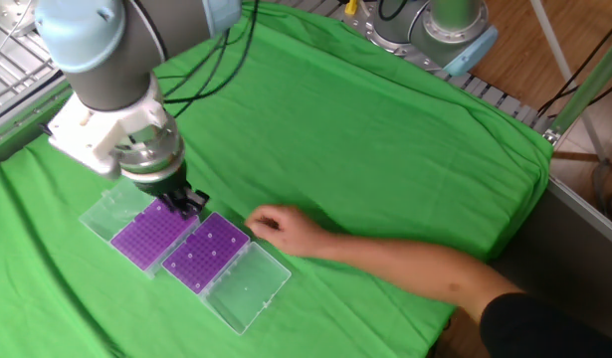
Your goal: Insert a small pipette tip into the holder for small pipette tips
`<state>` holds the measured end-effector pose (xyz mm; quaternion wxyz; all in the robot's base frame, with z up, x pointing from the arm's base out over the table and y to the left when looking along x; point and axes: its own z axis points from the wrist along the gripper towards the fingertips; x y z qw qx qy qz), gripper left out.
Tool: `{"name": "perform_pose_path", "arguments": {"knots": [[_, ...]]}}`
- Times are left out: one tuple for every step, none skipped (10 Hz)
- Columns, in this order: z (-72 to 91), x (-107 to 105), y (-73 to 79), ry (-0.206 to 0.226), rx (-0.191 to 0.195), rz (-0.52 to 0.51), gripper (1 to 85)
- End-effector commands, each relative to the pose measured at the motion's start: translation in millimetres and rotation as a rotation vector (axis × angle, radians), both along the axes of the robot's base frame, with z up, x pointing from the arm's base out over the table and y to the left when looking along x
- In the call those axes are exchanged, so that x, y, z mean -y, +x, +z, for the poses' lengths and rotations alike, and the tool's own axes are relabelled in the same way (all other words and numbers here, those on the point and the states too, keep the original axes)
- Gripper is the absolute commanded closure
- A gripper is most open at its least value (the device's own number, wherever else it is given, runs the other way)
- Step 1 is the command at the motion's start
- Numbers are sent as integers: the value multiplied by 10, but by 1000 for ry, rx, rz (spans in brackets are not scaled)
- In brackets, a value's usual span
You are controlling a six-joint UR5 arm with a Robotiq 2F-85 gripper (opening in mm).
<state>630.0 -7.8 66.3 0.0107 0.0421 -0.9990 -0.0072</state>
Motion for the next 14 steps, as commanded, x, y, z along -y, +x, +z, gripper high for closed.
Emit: {"name": "perform_pose_path", "arguments": {"knots": [[25, -411, -45, 33, -16, -120, 590], [15, -460, -36, 30, -13, -129, 590], [37, -521, -33, 32, -19, -143, 590], [58, -526, -38, 19, -26, -143, 590], [53, -504, -29, 6, -23, -134, 590], [33, -469, -18, -3, -20, -123, 603], [10, -443, -3, -6, -13, -111, 603], [-18, -402, 14, -12, -5, -97, 607], [-57, -375, 39, -11, 6, -82, 607], [-97, -354, 70, -10, 16, -68, 607], [-132, -321, 102, -13, 27, -54, 610], [-155, -285, 121, -13, 35, -41, 610], [-161, -232, 140, -17, 39, -25, 610], [-150, -207, 146, -16, 38, -17, 610]]}}
